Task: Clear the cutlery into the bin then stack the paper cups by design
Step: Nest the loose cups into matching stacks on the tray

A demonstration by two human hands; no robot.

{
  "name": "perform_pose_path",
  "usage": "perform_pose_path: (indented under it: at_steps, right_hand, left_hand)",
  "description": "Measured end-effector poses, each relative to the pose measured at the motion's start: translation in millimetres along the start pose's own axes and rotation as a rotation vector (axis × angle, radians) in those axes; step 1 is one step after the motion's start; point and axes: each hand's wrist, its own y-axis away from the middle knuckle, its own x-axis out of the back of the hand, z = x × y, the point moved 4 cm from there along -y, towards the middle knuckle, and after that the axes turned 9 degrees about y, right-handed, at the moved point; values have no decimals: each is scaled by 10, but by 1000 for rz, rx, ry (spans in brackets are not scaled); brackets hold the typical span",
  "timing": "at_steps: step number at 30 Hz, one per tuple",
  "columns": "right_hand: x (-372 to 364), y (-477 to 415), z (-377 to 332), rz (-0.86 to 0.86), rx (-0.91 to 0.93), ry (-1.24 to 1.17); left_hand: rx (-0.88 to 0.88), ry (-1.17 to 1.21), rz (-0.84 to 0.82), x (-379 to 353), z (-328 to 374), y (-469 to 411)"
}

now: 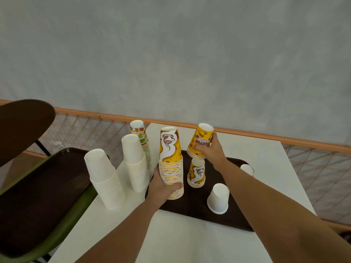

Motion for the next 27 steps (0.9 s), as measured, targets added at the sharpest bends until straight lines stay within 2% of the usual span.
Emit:
perform_pose_path:
  at_steps: [6,16,21,24,27]
  right_hand:
    - [-149,-8,318,-60,-41,135]
    - [-180,-23,398,-65,-95,192]
    - [-80,-4,162,-12,11,201]
    - [-44,9,-21,1,60,126]
    - [-56,71,-195,-65,94,33]
  left_hand:
    - [-13,13,11,27,36,-22]
    - [-11,12,28,88,40,-22]
    - [-19,4,19,31,60,-22]
    - [-23,5,1,-4,86,-4]
    - [-34,9,-10,-39,114,24]
